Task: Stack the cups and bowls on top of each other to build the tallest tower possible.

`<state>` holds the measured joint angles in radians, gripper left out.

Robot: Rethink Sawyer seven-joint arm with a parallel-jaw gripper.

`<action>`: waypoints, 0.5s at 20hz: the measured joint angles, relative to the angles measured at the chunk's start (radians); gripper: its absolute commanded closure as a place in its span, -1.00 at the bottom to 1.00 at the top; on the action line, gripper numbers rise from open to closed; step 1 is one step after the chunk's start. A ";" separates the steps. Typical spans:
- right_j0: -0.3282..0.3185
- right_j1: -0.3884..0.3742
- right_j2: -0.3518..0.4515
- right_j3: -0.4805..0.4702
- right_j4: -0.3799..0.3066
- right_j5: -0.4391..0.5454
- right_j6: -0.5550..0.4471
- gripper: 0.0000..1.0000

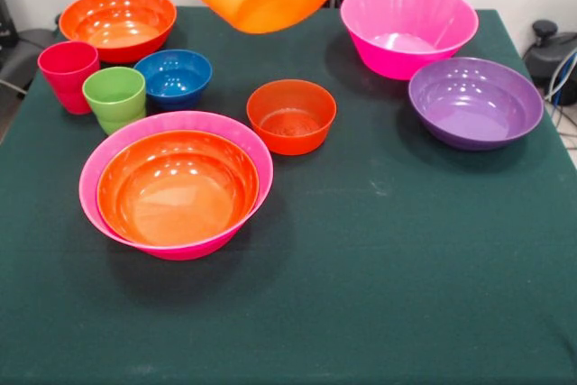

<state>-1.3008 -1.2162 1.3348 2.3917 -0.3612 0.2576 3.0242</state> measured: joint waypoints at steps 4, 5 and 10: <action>0.061 0.000 -0.025 -0.012 -0.040 -0.030 0.000 1.00; 0.082 -0.001 -0.038 -0.019 -0.056 -0.044 0.000 1.00; 0.223 -0.012 -0.104 -0.090 -0.129 -0.135 0.000 1.00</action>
<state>-1.0774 -1.2287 1.2304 2.3012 -0.4898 0.1224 3.0242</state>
